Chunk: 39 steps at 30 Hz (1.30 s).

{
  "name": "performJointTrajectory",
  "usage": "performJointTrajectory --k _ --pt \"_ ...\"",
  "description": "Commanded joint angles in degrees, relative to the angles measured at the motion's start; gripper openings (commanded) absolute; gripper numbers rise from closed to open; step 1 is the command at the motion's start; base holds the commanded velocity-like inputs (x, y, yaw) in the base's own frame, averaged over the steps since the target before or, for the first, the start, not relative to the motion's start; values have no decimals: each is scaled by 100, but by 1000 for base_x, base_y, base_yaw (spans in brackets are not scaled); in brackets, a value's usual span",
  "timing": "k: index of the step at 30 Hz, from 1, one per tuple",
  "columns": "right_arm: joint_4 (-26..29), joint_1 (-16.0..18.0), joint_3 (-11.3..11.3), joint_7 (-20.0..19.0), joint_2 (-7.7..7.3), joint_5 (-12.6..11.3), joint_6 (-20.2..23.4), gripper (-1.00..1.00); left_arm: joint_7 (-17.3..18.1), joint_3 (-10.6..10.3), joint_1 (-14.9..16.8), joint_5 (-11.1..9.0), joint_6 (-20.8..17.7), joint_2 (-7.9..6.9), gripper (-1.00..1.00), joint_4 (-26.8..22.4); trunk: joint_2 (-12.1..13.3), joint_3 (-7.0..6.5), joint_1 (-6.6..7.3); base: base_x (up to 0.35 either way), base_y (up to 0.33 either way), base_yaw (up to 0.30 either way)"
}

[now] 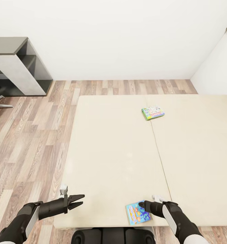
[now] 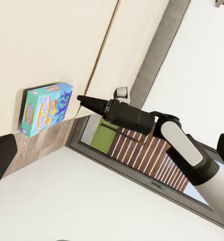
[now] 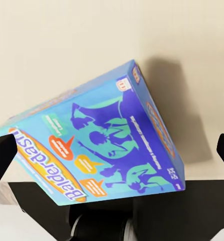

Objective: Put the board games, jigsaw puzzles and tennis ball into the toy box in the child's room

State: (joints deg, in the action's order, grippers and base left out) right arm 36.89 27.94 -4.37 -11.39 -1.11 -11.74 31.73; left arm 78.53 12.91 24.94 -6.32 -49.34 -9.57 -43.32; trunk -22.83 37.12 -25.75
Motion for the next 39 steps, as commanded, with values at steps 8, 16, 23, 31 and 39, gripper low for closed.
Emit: performJointTrajectory --k 8,16,23,31,39 --pt "12 1 -20 -23 5 -3 41 100 14 1 0 -9 -59 -1 100 -1 -9 67 -3 0 0 0" --pt "12 -3 -13 -24 4 -3 35 100 17 1 0 -9 -59 0 100 -1 -9 135 -3 0 0 0" --pt "13 -3 -12 -25 5 -3 35 100 41 1 -6 -11 -55 -4 100 -45 -9 152 -3 0 0 0" --pt "13 -2 -11 -28 5 -3 35 100 543 -6 -67 -3 -139 -16 100 -778 -9 155 -3 0 0 0" --pt "20 -5 -11 -30 10 -3 35 100 886 -14 -195 26 -301 -111 100 -1537 -9 155 -3 0 0 0"
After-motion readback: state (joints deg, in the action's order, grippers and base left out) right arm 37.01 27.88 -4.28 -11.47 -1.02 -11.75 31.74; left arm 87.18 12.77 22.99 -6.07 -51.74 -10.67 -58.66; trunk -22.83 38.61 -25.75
